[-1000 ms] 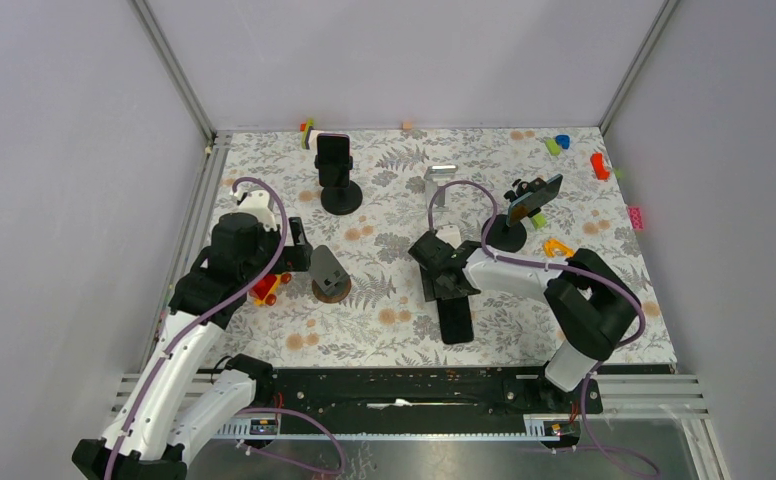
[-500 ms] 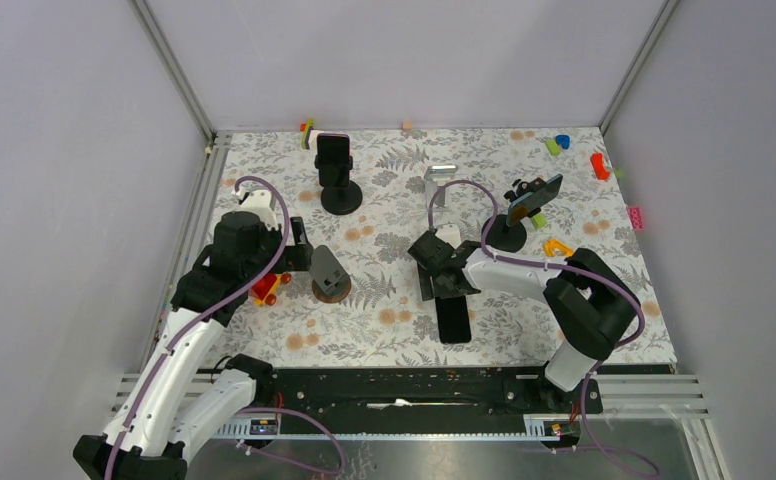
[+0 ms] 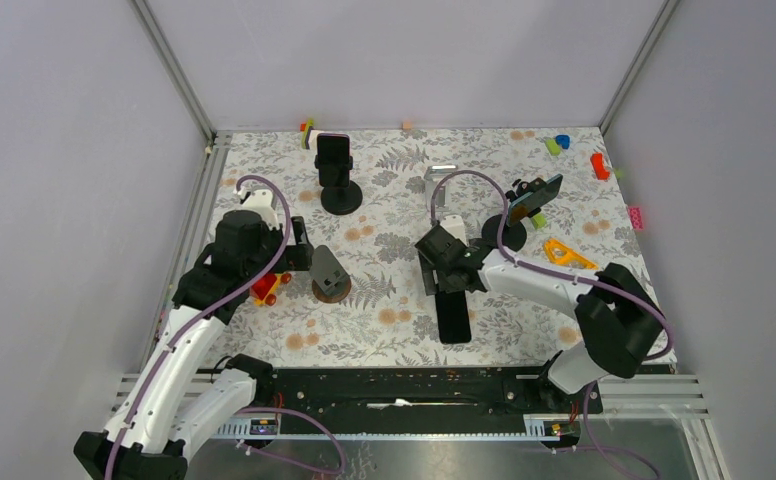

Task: Remove the phone from the phone stand
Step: Place the phone at the center of the board, then pick up the phone stand with the phone at the center of the board.

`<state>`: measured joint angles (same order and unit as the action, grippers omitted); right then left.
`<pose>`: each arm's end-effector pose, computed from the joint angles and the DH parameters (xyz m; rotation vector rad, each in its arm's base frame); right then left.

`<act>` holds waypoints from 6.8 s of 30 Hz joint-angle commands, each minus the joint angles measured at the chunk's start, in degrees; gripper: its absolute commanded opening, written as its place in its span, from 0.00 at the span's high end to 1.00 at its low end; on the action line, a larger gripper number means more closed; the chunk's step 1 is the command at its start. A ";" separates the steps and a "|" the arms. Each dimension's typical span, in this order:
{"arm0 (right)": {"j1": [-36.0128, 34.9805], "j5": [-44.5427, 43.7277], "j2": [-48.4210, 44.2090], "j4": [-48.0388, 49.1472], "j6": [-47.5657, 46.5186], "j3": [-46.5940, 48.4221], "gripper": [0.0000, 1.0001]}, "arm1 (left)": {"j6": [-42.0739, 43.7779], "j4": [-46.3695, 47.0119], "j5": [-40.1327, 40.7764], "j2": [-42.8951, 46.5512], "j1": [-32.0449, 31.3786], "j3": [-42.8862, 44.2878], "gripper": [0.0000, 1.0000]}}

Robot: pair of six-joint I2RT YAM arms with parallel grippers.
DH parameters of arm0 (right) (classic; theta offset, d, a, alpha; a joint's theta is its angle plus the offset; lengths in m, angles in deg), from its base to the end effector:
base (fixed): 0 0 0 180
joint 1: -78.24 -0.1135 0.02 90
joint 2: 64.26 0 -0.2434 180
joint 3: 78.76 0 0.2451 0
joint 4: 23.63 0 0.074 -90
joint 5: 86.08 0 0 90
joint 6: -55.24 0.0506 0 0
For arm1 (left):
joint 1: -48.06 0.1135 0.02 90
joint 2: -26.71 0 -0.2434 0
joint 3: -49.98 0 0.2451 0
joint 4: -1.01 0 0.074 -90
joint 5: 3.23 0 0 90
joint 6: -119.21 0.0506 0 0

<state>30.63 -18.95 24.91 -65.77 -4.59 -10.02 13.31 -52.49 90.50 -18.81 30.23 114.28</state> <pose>0.2179 0.2096 0.1643 -0.2596 2.5150 -0.0106 0.1760 -0.0532 0.2952 -0.0005 2.1875 -0.2641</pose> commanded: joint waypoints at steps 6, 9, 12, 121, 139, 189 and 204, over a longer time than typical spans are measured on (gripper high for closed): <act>0.00 0.84 -10.24 1.99 -6.01 1.92 0.10 | -1.79 1.89 2.69 -1.37 -0.11 4.73 0.01; -0.02 -0.69 -14.20 4.21 -6.90 1.15 0.08 | -2.90 1.85 3.80 -1.41 -0.10 5.12 0.01; 0.07 -3.07 -17.45 4.11 -9.20 1.49 0.03 | -3.84 1.80 5.16 -1.42 -0.11 5.92 0.01; 56.55 44.56 -27.04 48.61 42.78 -23.54 0.00 | 1.38 10.81 -23.09 1.81 -0.02 -1.68 0.01; 56.49 47.46 -23.96 55.95 50.31 -26.15 0.01 | 1.22 10.72 -22.90 1.31 -0.02 -1.53 0.01; 50.04 45.45 -31.14 43.48 43.04 -17.23 0.93 | 1.34 10.19 -21.61 1.91 -0.02 -1.39 0.01; 31.35 46.68 -28.11 47.00 41.46 -9.18 1.00 | -1.70 11.85 -20.36 5.19 -0.01 -0.87 0.01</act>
<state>66.08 25.24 -2.13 -29.33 37.97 -26.63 12.98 -43.93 69.03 -15.82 30.25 112.73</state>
